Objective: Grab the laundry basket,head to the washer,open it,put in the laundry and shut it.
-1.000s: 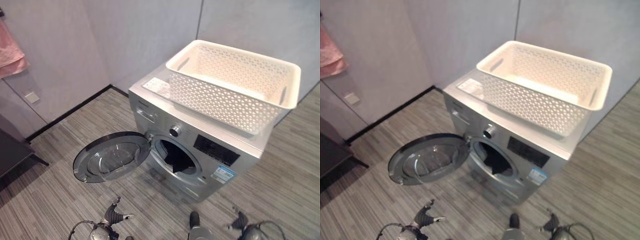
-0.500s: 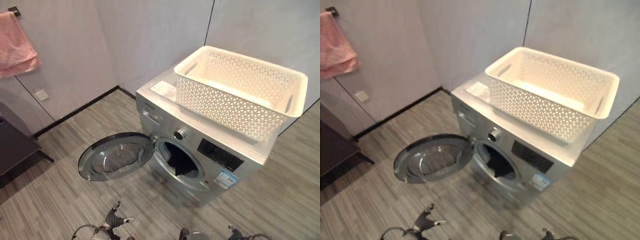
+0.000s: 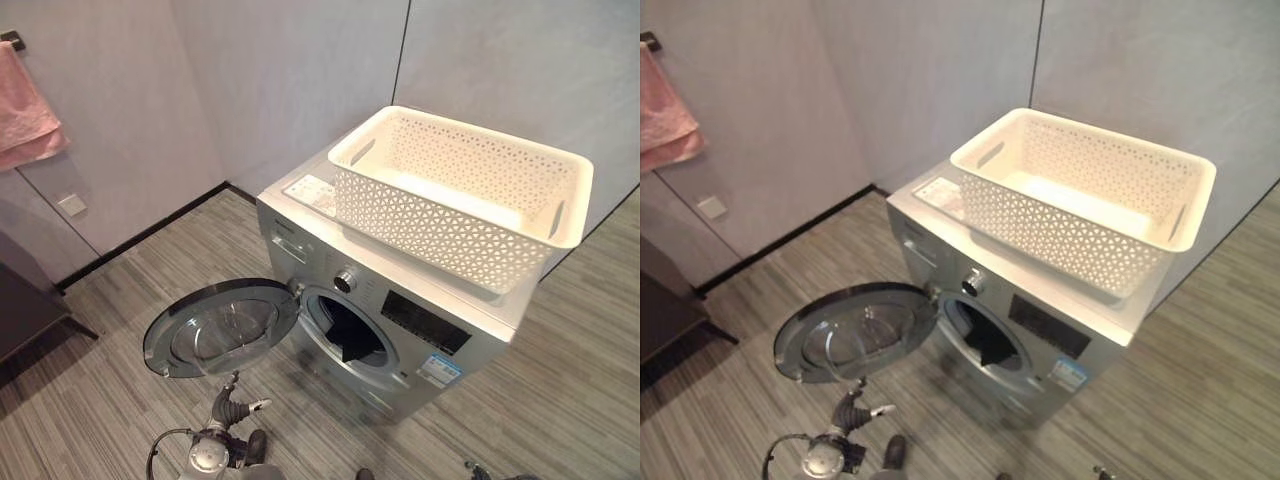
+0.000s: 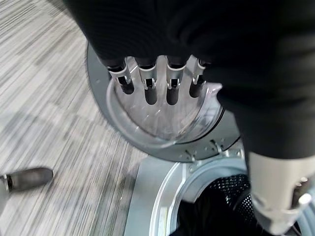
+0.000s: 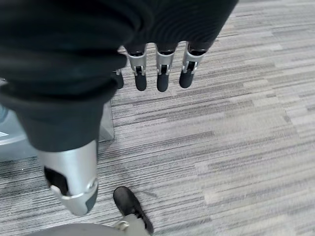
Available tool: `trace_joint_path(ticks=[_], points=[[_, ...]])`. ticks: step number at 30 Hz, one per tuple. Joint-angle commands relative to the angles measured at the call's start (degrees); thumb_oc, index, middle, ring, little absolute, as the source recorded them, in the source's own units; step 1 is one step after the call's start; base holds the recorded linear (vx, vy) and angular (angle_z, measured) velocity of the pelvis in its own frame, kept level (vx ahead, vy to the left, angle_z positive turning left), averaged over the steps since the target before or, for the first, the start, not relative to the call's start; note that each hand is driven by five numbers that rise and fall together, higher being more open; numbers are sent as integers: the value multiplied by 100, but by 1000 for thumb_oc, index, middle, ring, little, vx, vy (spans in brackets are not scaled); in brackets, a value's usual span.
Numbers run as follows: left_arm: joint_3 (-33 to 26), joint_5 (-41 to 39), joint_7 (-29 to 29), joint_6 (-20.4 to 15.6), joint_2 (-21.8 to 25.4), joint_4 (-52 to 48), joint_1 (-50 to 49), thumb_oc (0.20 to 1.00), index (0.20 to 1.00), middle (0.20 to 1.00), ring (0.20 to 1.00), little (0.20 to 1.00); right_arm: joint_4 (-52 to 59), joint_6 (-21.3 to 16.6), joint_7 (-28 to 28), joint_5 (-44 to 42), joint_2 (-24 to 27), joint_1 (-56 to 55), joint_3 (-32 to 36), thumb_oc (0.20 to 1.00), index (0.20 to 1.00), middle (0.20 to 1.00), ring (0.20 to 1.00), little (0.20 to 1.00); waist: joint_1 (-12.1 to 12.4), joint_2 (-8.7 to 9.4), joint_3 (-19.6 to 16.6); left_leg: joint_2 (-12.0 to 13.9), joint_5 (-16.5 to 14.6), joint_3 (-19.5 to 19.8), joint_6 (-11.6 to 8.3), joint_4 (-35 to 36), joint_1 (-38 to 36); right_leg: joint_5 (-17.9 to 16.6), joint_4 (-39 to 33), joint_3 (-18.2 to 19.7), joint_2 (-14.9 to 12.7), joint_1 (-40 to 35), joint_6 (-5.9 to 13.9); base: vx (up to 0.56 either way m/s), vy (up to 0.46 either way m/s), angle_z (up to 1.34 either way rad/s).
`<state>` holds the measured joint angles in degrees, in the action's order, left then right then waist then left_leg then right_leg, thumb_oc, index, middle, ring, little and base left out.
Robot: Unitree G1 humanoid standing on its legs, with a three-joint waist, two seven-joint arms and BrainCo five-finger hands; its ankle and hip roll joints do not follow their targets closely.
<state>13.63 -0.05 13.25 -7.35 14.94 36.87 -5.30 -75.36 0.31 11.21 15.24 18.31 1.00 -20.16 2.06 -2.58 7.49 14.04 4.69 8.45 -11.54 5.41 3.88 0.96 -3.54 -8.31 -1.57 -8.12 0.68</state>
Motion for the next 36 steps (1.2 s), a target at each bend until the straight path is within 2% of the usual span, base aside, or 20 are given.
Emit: trace_joint_path(ticks=[1, 3, 6, 8, 9, 12, 14, 15, 16, 17, 18, 20, 21, 22, 24, 28, 29, 31, 36], points=[[-287, -200, 169, -349, 266, -788, 7, 1000, 1000, 1000, 1000, 1000, -152, 21, 82, -76, 35, 53, 184, 1000, 1000, 1000, 1000, 1000, -62, 15, -133, -130, 188, -213, 257, -516, 333, 887, 423, 339, -580, -69, 530, 199, 337, -14], [-392, -196, 182, -407, 358, -1022, -63, 1000, 1000, 1000, 1000, 1000, -221, 50, 29, -66, -80, 61, 218, 1000, 1000, 1000, 1000, 1000, -30, -26, -254, -275, 23, -340, 302, -376, 87, 763, 390, 378, -785, -101, 656, 187, 325, -29], [-721, -269, 294, -511, 539, -1669, -170, 1000, 1000, 1000, 1000, 1000, -221, 80, 12, -14, -187, 152, 228, 1000, 1000, 1000, 1000, 1000, 117, 10, -349, -449, -184, -586, 420, -288, -133, 518, 300, 508, -1104, 21, 868, 80, 243, -38], [-902, -252, 381, -542, 638, -1998, -201, 1000, 1000, 1000, 1000, 1000, -178, 68, 12, 26, -222, 128, 203, 1000, 1000, 1000, 1000, 1000, 150, 32, -353, -501, -253, -652, 464, -309, -143, 463, 273, 532, -1184, 59, 919, 25, 159, -41], [-1302, -264, 481, -622, 833, -2615, -235, 1000, 1000, 1000, 1000, 1000, -91, 45, -52, 93, -282, 54, 159, 1000, 1000, 1000, 1000, 1000, 166, 84, -356, -582, -350, -781, 516, -352, -161, 368, 252, 561, -1319, 114, 989, 27, 149, -19], [-1958, -70, 755, -665, 1199, -3327, -159, 1000, 1000, 1000, 1000, 1000, 4, 31, -159, 277, -335, -27, 13, 1000, 1000, 1000, 1000, 1000, 209, 145, -370, -652, -462, -868, 552, -349, -202, 262, 164, 552, -1447, 137, 1091, 30, 130, -19], [-2258, 155, 986, -539, 1384, -3232, 55, 1000, 1000, 1000, 1000, 1000, 129, 16, -269, 386, -395, -118, -146, 1000, 1000, 1000, 1000, 1000, 174, 222, -411, -687, -477, -975, 560, -266, -294, 212, 92, 581, -1498, 129, 1139, 54, 77, -24], [-2322, 281, 1075, -383, 1571, -2971, 353, 1000, 1000, 1000, 1000, 1000, 203, 16, -328, 418, -374, -151, -204, 1000, 1000, 1000, 1000, 1000, 124, 250, -436, -696, -472, -1012, 557, -216, -319, 185, 80, 594, -1510, 147, 1154, 41, 50, -13], [-2319, 280, 1077, -385, 1573, -2966, 358, 1000, 1000, 1000, 1000, 1000, 204, 16, -328, 418, -375, -150, -201, 1000, 1000, 1000, 1000, 1000, 126, 252, -434, -697, -470, -1013, 557, -214, -320, 185, 80, 595, -1511, 146, 1155, 49, 42, -5], [-2217, 601, 1180, -79, 2000, -2251, 1011, 1000, 1000, 1000, 1000, 1000, 314, 46, -399, 436, -296, -173, -273, 1000, 1000, 1000, 1000, 1000, -2, 303, -466, -713, -452, -1057, 550, -104, -377, 167, 63, 601, -1510, 159, 1179, 30, 18, -7], [-2211, 600, 1182, -82, 2002, -2244, 1020, 1000, 1000, 1000, 1000, 1000, 314, 46, -399, 437, -297, -172, -269, 1000, 1000, 1000, 1000, 1000, 3, 304, -467, -713, -451, -1058, 550, -104, -373, 165, 63, 603, -1510, 163, 1179, 0, 0, 0], [-1848, 565, 981, 207, 2647, -994, 1838, 1000, 1000, 1000, 1000, 1000, 423, 54, -424, 362, -124, -118, -325, 1000, 1000, 1000, 1000, 1000, -162, 317, -437, -699, -423, -1087, 533, -55, -323, 121, 55, 626, -1488, 275, 1213, -23, 17, -10], [-1813, 555, 987, 193, 2659, -954, 1887, 1000, 1000, 1000, 1000, 1000, 424, 56, -426, 362, -132, -113, -308, 1000, 1000, 1000, 1000, 1000, -149, 323, -433, -698, -422, -1084, 532, -57, -314, 122, 60, 624, -1487, 284, 1212, -72, 11, -16], [-1403, 667, 764, 445, 2956, 130, 2456, 1000, 1000, 1000, 1000, 1000, 534, 56, -454, 291, -10, -68, -366, 1000, 1000, 1000, 1000, 1000, -278, 336, -360, -655, -386, -1100, 530, -41, -247, 116, 86, 663, -1455, 420, 1211, -75, -2, -8], [-887, 604, 445, 624, 3150, 1646, 3184, 1000, 1000, 1000, 1000, 1000, 547, 59, -480, 247, 90, -33, -454, 1000, 1000, 1000, 1000, 1000, -381, 396, -268, -591, -339, -1147, 519, -41, -155, 96, 120, 684, -1414, 574, 1221, -101, -26, -3], [-167, 669, 75, 806, 3169, 3242, 4345, 1000, 1000, 1000, 1000, 1000, 462, 93, -519, 83, 145, 52, -650, 1000, 1000, 1000, 1000, 1000, -456, 566, 12, -470, -219, -1151, 492, -49, 93, 98, 257, 733, -1327, 888, 1188, -104, -52, -5], [-166, 668, 75, 806, 3169, 3243, 4347, 1000, 1000, 1000, 1000, 1000, 462, 93, -519, 83, 145, 52, -649, 1000, 1000, 1000, 1000, 1000, -455, 566, 12, -470, -219, -1151, 492, -49, 93, 98, 258, 734, -1327, 889, 1188, -74, -31, -4], [8, 577, -116, 823, 3059, 3587, 4618, 1000, 1000, 1000, 1000, 1000, 390, 93, -520, -110, 164, 113, -742, 1000, 1000, 1000, 1000, 1000, -472, 673, 254, -385, -137, -1169, 457, -95, 253, 90, 380, 804, -1250, 1123, 1138, -125, -50, -3], [159, 214, -13, 759, 2887, 3957, 5140, 1000, 1000, 1000, 1000, 1000, 622, -38, -404, -340, 291, 313, -868, 1000, 1000, 1000, 1000, 1000, -560, 822, 648, -242, 23, -1145, 389, -171, 596, 33, 614, 972, -1074, 1661, 1088, -115, -39, -11]])
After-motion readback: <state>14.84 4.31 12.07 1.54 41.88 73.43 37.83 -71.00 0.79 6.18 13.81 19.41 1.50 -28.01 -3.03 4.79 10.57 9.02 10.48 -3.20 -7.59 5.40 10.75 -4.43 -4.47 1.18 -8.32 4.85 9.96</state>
